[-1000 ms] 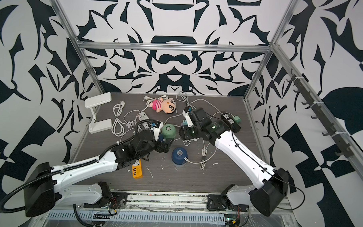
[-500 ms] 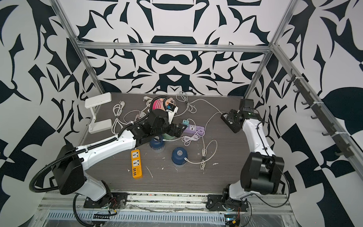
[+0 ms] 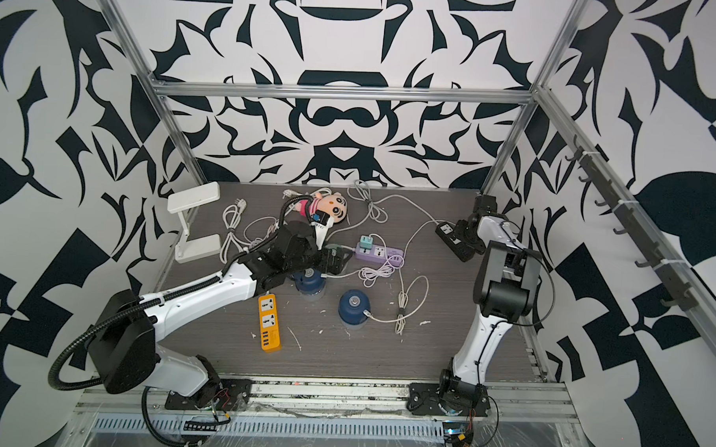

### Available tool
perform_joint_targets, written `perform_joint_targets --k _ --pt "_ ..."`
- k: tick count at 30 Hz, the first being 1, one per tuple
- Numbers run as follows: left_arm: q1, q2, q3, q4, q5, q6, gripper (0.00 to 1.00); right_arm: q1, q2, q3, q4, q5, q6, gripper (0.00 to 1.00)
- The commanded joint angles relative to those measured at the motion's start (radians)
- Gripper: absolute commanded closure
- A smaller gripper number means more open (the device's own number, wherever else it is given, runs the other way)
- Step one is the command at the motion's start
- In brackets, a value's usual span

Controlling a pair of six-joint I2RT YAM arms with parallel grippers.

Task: Charge the cordless meat grinders
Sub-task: Move the socket to the center of the board, then pick up the plug from the center of the board.

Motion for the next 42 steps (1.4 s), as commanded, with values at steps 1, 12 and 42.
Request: perform_joint_targets --k 1,12,42 --pt "0.014 -0.017 -0.012 0.050 0.028 -0.008 0.01 -0.003 0.006 0.057 0.012 0.033 -0.044 0.26" --pt "0.032 0.018 -0.007 0.046 0.034 -0.021 0.01 -0.003 0.106 0.100 0.012 -0.150 -0.030 0.24" --pt "0.034 0.024 -0.039 0.059 0.078 -0.061 0.01 0.054 0.166 0.266 -0.181 0.186 -0.262 0.23"
